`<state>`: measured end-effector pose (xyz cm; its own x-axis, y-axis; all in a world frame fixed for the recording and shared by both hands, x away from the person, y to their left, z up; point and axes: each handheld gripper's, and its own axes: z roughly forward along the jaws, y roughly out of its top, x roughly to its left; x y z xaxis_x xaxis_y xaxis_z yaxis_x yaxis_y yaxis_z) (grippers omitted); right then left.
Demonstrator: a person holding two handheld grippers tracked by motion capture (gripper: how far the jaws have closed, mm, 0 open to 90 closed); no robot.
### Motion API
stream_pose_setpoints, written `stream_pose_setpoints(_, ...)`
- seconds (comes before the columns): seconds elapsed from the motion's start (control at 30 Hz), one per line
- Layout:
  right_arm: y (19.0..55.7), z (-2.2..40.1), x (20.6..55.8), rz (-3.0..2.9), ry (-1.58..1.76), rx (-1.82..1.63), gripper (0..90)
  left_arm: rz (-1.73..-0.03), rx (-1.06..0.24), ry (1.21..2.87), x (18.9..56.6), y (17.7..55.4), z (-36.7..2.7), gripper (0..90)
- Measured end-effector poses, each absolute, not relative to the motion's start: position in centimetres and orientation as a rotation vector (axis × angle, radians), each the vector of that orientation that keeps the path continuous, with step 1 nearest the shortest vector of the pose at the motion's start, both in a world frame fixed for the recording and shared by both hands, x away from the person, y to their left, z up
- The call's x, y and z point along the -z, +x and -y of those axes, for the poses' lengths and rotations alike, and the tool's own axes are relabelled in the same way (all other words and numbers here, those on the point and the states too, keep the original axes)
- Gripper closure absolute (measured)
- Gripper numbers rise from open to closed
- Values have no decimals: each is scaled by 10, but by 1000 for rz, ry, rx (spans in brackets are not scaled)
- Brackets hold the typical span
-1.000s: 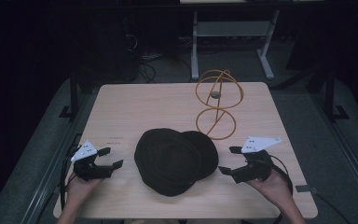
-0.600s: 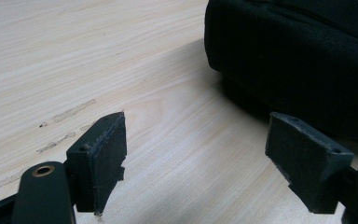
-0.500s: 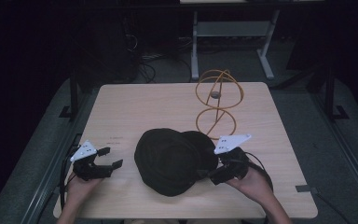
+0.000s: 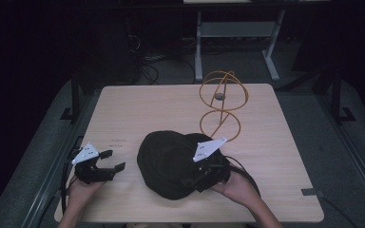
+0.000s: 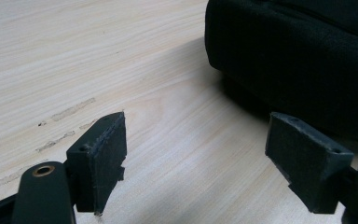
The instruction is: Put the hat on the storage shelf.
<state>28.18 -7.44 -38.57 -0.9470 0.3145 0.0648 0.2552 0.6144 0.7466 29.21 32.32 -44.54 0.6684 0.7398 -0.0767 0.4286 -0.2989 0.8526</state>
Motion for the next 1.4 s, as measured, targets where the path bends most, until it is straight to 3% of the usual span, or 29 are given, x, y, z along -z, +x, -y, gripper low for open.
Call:
stream_pose_setpoints(0.63, 281, 19, 407, -2924, 352, -1130, 336, -917, -413, 1931, 445, 291, -324, 203)
stream_pose_setpoints(1.1, 282, -2, 425, -3007, 322, -955, 597, -912, -406, 1939, 445, 291, -323, 204)
stream_pose_setpoints(1.27, 278, -5, 426, -2991, 282, -928, 751, -903, -402, 1944, 444, 290, -321, 204)
stream_pose_setpoints(1.4, 278, 0, 420, -2968, 280, -959, 778, -896, -396, 1941, 444, 290, -319, 204)
